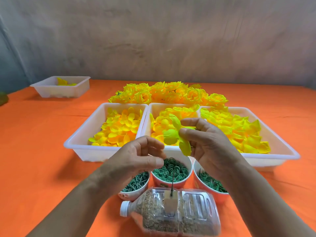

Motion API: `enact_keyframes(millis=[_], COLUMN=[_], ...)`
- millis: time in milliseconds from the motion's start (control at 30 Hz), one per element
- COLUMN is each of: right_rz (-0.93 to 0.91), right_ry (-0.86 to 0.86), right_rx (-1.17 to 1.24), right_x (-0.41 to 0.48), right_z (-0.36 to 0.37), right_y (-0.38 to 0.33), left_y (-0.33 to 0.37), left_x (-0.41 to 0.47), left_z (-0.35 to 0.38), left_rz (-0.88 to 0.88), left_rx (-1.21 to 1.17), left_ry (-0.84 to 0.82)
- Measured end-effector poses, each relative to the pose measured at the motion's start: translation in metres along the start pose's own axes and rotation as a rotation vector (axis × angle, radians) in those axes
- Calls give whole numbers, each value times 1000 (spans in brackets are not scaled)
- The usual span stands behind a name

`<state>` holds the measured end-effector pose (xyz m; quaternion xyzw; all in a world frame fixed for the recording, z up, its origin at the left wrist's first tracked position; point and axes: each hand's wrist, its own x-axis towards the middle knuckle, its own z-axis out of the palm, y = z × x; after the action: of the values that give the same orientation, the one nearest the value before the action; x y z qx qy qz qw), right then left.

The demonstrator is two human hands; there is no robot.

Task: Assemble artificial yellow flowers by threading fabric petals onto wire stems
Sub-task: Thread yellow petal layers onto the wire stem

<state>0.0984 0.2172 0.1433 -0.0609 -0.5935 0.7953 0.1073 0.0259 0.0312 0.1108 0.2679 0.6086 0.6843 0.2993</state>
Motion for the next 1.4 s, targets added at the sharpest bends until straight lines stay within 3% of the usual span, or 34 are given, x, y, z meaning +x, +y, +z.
enact_keyframes(millis=[100,233,400,1033,1167,1400], right_rz=[53,84,107,92,59,35], right_ry=[-143,-247,-297,-338,-318,-274], right_rx=[3,-42,-105,-121,-238,-349], right_x=[-13,-25,-31,-34,-34,-34], right_z=[-4,-5,-6,1,4,7], right_y=[-2,-1,2,4,6,5], left_y=[-8,-9,-14,-19,-21,-5], left_x=[-7,-10,-6,-4,-4,-16], left_z=[4,16,20,19,17,1], left_rz=[-52,-51,-9,-45,-43,-134], left_rx=[143,134,144,134,114,-206], left_ry=[-110,-203,-174,-205,-230,-421])
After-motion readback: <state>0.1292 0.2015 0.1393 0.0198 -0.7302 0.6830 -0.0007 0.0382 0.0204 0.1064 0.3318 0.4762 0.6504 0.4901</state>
